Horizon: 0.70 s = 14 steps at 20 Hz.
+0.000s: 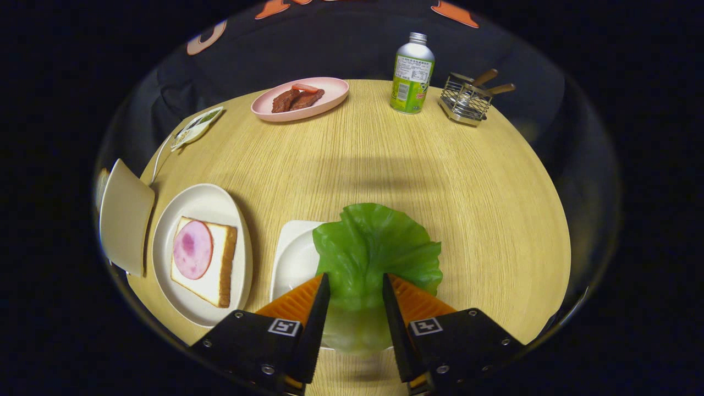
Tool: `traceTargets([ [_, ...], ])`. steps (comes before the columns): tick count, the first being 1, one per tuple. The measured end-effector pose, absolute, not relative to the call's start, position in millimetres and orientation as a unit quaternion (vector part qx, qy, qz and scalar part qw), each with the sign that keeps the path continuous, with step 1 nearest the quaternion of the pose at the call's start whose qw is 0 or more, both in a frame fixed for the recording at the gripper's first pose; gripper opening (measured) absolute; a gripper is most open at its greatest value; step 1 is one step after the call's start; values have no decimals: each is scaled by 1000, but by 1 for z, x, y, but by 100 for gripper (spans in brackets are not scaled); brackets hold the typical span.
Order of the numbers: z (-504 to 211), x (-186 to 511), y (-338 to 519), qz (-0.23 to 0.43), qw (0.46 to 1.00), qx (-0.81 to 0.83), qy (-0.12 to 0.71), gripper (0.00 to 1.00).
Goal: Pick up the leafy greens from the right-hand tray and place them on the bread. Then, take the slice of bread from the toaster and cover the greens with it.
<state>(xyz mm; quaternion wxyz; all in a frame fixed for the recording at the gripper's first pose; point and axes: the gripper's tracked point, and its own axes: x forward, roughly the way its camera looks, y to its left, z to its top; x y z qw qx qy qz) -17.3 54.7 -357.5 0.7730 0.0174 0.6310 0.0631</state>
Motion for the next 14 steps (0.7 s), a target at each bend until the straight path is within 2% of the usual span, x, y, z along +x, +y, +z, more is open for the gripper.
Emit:
traceTargets([
  [1,-357,-14,53,57,776,21,627,53],
  [2,-359,-14,49,51,778,25,626,38],
  [3,-360,-12,45,43,781,31,622,31],
  [4,-360,-11,42,36,783,38,619,17],
  [6,-360,-11,41,32,785,47,617,5],
  [14,-317,4,69,75,812,105,569,3],
])
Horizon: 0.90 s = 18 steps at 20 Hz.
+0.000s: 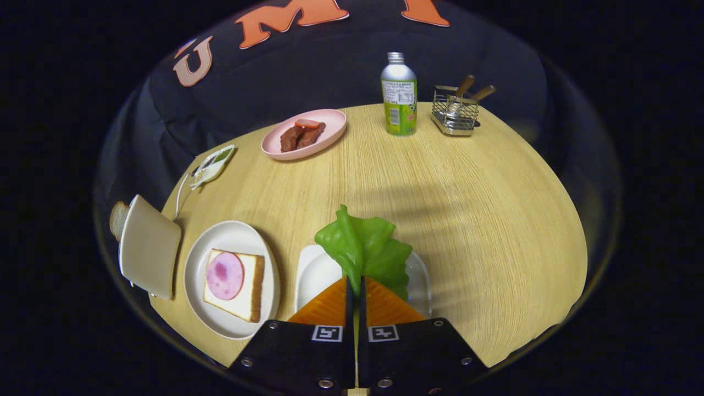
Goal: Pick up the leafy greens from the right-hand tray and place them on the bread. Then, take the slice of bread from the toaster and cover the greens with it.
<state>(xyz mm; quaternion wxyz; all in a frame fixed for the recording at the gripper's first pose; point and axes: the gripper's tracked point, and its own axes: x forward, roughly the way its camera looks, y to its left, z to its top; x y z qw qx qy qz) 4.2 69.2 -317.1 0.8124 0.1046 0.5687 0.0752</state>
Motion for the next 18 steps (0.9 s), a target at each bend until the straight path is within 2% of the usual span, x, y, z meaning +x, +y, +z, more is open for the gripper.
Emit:
traceTargets([
  [8,-272,8,133,152,824,108,535,3],
  [13,-279,-2,184,198,811,99,542,3],
  [18,-290,-9,218,216,797,88,557,4],
])
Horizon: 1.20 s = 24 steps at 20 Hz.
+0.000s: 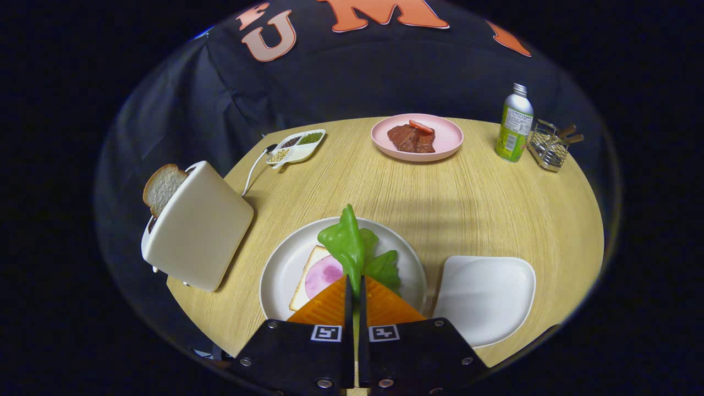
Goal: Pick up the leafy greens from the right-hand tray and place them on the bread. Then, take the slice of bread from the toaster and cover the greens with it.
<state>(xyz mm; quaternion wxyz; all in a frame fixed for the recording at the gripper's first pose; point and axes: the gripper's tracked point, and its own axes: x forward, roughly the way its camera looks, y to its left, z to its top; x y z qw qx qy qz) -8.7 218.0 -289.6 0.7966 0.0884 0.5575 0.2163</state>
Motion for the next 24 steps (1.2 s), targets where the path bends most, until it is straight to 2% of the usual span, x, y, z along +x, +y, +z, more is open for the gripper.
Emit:
traceTargets([
  [5,-292,-14,238,229,790,75,564,11],
  [7,-286,-15,241,232,792,68,561,19],
  [8,-282,-16,243,235,793,67,558,29],
  [12,-264,-12,247,232,803,55,546,52],
  [18,-203,-5,275,245,813,66,525,79],
  [20,-182,-4,293,257,811,69,521,86],
  [24,-146,1,331,281,801,83,523,92],
])
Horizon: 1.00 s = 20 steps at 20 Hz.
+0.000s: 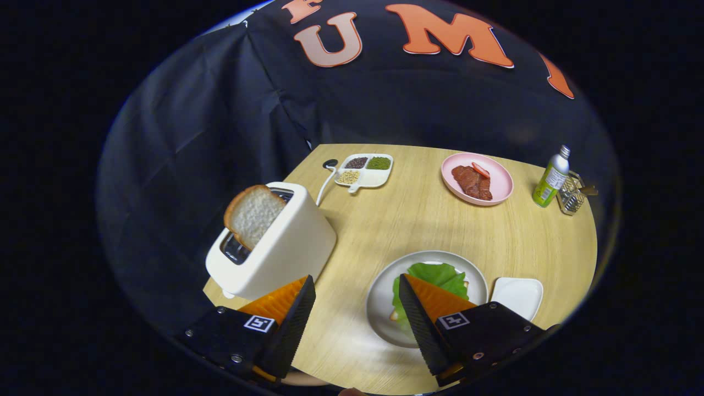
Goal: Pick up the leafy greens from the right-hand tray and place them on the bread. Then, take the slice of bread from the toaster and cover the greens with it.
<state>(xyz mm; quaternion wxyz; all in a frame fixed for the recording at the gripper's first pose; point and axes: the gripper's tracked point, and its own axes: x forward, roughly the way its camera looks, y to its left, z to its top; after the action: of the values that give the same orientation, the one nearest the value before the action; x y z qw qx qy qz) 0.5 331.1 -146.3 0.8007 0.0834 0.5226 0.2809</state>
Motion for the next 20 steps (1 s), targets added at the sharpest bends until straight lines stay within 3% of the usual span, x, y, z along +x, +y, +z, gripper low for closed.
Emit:
traceTargets([
  [11,-74,25,426,325,796,57,507,95],
  [20,-88,34,485,332,775,22,537,92],
])
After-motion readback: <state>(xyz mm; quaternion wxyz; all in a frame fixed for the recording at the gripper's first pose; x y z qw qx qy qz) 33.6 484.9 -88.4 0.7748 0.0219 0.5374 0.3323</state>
